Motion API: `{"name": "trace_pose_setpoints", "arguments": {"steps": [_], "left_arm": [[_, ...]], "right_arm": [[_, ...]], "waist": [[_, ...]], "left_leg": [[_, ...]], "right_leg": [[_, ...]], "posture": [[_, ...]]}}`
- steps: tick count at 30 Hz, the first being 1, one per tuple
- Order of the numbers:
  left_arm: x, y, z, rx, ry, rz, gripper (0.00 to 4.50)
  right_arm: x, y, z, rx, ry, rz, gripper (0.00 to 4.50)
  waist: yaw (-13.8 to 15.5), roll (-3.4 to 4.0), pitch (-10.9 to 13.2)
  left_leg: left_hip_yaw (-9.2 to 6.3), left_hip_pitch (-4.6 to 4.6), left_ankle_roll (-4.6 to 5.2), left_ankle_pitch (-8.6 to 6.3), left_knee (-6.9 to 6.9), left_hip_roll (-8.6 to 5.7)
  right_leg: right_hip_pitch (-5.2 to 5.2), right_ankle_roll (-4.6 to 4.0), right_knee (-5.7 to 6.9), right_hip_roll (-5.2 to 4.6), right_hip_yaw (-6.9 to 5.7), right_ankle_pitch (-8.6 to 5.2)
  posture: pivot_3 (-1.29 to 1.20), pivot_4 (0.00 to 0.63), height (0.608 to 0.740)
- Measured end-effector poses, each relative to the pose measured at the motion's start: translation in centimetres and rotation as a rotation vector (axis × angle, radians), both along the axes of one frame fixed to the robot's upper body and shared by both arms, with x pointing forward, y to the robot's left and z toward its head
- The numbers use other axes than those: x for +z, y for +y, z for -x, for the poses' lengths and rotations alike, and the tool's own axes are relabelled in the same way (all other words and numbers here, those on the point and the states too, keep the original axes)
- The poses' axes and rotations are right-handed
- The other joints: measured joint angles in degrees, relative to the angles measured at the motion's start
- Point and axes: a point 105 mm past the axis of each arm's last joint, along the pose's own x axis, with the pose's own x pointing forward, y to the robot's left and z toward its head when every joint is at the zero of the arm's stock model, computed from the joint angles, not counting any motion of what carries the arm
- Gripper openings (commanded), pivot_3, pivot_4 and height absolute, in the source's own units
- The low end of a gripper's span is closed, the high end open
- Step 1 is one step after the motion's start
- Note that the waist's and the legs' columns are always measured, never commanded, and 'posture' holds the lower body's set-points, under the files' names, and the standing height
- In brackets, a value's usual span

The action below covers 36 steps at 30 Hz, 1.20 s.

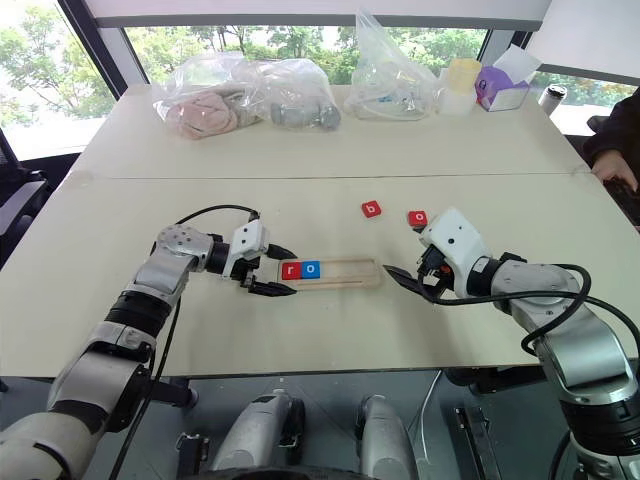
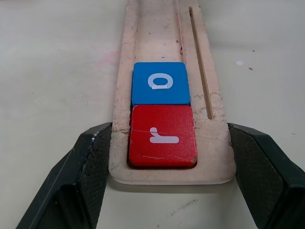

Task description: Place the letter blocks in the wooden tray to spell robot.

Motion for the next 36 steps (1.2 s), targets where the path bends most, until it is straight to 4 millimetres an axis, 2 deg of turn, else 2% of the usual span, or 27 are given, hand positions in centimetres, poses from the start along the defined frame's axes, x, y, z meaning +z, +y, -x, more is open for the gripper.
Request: {"name": "trace_pose_setpoints", "arguments": {"steps": [24,26,27,36], "left_arm": [[-0.1,-1.3,0.9,0.025,-0.023,-0.017,3.27],[-0.1,-1.3,0.9,0.026,-0.022,-0.016,4.22],[-0.1,-1.3,0.9,0.025,-0.021,-0.017,4.47],[-0.2,-1.4,0.9,0.012,-0.016,-0.018,4.47]], "right_arm": [[-0.6,0.4,0.0,-0.012,0.007,-0.025,4.5],[-0.7,0.4,0.0,-0.01,0.009,-0.025,4.5],[-0.7,0.5,0.0,-0.01,0.01,-0.025,4.5],[-0.7,0.5,0.0,-0.009,0.011,-0.026,4.5]], "waist": [[0.01,0.01,0.0],[0.01,0.01,0.0],[0.0,0.01,-0.01],[-0.05,0.02,-0.01]], "left_leg": [[-0.02,0.0,0.06,-0.05,0.03,0.0],[-0.03,-0.01,0.06,-0.05,0.03,0.0],[-0.03,-0.01,0.06,-0.05,0.03,0.0],[-0.04,-0.01,0.06,-0.05,0.03,0.01]], "right_leg": [[0.06,-0.01,-0.12,-0.06,0.0,-0.01],[0.06,-0.01,-0.12,-0.06,0.0,-0.01],[0.06,-0.01,-0.12,-0.06,0.0,-0.01],[0.05,-0.02,-0.12,-0.06,0.0,-0.01]], "posture": [[0.0,0.15,0.725],[0.0,0.15,0.725],[0.0,0.15,0.725],[0.0,0.15,0.725]]}}
